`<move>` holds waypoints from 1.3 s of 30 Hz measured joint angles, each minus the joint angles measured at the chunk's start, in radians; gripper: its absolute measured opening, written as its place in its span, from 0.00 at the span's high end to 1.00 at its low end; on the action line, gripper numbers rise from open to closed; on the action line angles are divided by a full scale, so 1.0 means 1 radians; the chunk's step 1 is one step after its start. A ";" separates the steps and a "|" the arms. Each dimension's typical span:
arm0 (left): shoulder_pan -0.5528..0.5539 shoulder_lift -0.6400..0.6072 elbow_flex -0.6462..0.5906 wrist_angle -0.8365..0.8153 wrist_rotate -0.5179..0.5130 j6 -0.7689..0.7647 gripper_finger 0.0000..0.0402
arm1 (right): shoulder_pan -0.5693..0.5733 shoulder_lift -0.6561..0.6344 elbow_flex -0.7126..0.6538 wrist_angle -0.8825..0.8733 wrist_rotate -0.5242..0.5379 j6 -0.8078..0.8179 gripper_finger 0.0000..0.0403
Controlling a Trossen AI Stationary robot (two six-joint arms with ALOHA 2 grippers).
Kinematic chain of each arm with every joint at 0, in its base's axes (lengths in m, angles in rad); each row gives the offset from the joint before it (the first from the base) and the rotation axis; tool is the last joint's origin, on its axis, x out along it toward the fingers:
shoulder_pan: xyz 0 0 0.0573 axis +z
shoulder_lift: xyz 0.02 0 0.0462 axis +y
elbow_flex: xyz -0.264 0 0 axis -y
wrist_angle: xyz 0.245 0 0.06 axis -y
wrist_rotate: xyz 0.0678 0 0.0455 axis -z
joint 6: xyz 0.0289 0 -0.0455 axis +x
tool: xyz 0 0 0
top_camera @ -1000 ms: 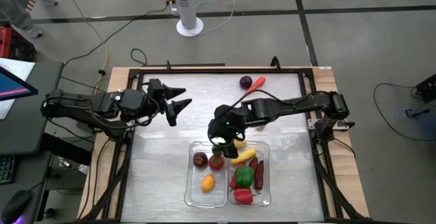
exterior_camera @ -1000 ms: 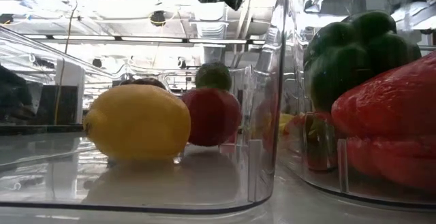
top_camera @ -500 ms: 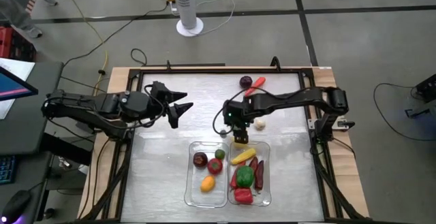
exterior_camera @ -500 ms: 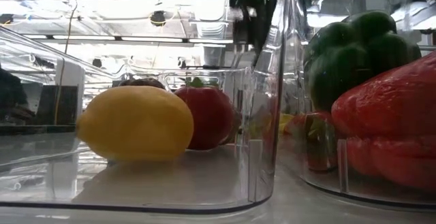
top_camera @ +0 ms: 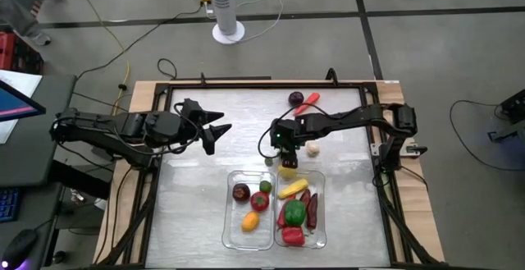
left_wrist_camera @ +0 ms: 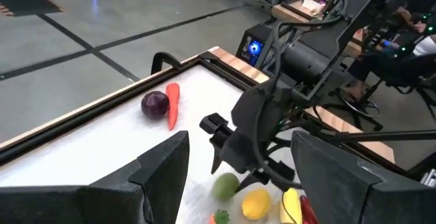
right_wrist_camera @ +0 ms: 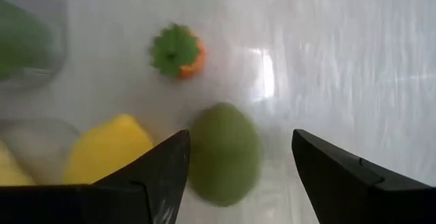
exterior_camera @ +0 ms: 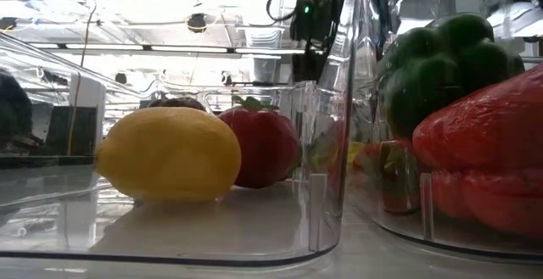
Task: Sort produce into baskets
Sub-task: Put the lime into the left transparent bin
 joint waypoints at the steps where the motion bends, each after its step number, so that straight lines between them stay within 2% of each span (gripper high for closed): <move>1: 0.000 0.000 0.000 0.000 -0.002 0.000 0.39 | -0.005 0.005 -0.001 -0.001 0.000 -0.002 0.30; 9: 0.000 0.000 0.000 -0.006 -0.004 0.001 0.39 | -0.017 0.041 -0.006 -0.011 -0.005 -0.033 0.31; 13: 0.000 0.000 0.000 -0.023 -0.004 0.001 0.39 | -0.018 0.053 -0.005 -0.030 0.000 -0.031 0.37; 17: 0.000 0.000 0.000 -0.022 -0.004 0.001 0.39 | -0.019 0.065 -0.005 -0.041 0.006 -0.030 0.50; 25: 0.000 0.000 0.000 -0.022 -0.004 0.001 0.39 | -0.020 0.069 -0.004 -0.063 0.007 -0.019 0.83; 29: 0.000 0.000 0.000 -0.022 -0.003 0.002 0.39 | -0.020 0.069 0.040 -0.114 -0.005 -0.006 0.95; 33: 0.000 0.000 0.000 -0.022 -0.001 0.002 0.39 | -0.020 0.060 0.128 -0.226 -0.047 -0.008 0.93; 35: 0.000 0.000 0.000 -0.022 -0.001 0.002 0.39 | -0.025 0.049 0.163 -0.289 -0.046 -0.007 0.85; 39: 0.000 0.000 0.000 -0.021 -0.002 0.002 0.39 | -0.057 0.012 0.167 -0.363 -0.048 0.010 0.61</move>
